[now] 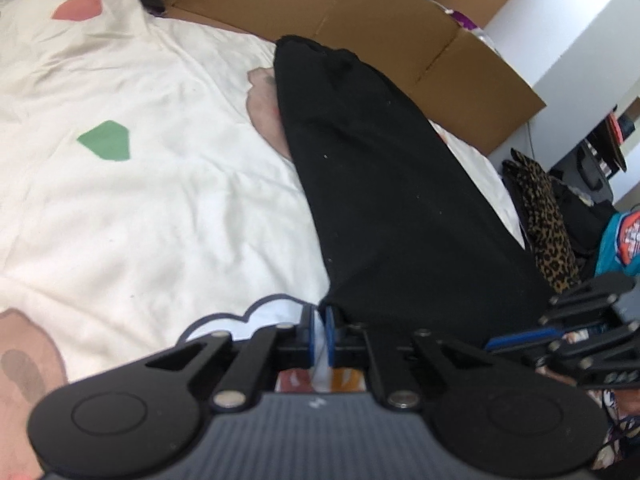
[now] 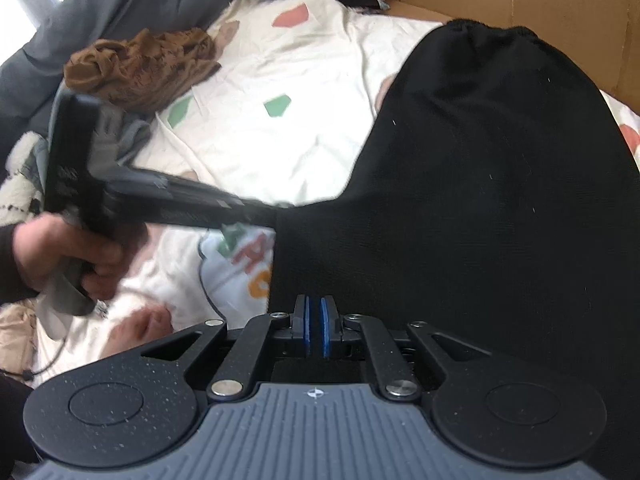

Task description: Fold clothes

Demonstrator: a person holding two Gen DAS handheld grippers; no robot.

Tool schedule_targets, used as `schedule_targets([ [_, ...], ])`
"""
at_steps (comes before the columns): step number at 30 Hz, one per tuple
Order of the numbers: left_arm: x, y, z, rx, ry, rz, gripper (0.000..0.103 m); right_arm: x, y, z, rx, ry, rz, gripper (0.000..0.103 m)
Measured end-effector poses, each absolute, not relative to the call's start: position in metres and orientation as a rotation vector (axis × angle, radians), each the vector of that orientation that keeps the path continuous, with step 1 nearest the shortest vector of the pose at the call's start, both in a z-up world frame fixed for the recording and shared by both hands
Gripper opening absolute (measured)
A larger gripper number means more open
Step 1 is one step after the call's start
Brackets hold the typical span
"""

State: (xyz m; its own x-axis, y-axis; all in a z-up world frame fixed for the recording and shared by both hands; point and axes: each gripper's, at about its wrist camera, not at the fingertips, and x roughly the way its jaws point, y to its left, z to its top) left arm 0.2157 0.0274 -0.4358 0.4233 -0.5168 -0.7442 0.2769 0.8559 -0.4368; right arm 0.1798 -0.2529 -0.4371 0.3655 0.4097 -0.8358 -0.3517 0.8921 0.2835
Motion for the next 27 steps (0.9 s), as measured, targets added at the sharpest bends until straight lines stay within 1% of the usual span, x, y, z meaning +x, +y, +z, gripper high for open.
schedule_targets([
  [6,0.21,0.034,-0.418,-0.249,0.995,-0.5,0.009,0.173,-0.265,-0.459,0.085,1.137,0.451,0.005],
  [8,0.209,0.028,-0.412,-0.225,0.983,-0.525,0.015,0.171,-0.268,-0.466,0.097,1.149,0.448,0.005],
  [13,0.21,0.003,-0.408,-0.214,0.977,-0.587,0.023,0.165,-0.271,-0.479,0.092,1.178,0.446,0.004],
  [16,0.209,-0.015,-0.414,-0.192,0.996,-0.61,0.023,0.161,-0.271,-0.484,0.08,1.186,0.444,0.004],
  [19,0.205,-0.03,-0.422,-0.158,1.022,-0.633,0.023,0.16,-0.274,-0.486,0.132,1.224,0.471,0.004],
  [24,0.187,-0.039,-0.433,-0.069,1.08,-0.658,0.023,0.157,-0.284,-0.484,0.145,1.231,0.461,0.005],
  [27,0.174,-0.042,-0.431,-0.007,1.1,-0.686,0.026,0.156,-0.298,-0.481,0.16,1.216,0.436,0.007],
])
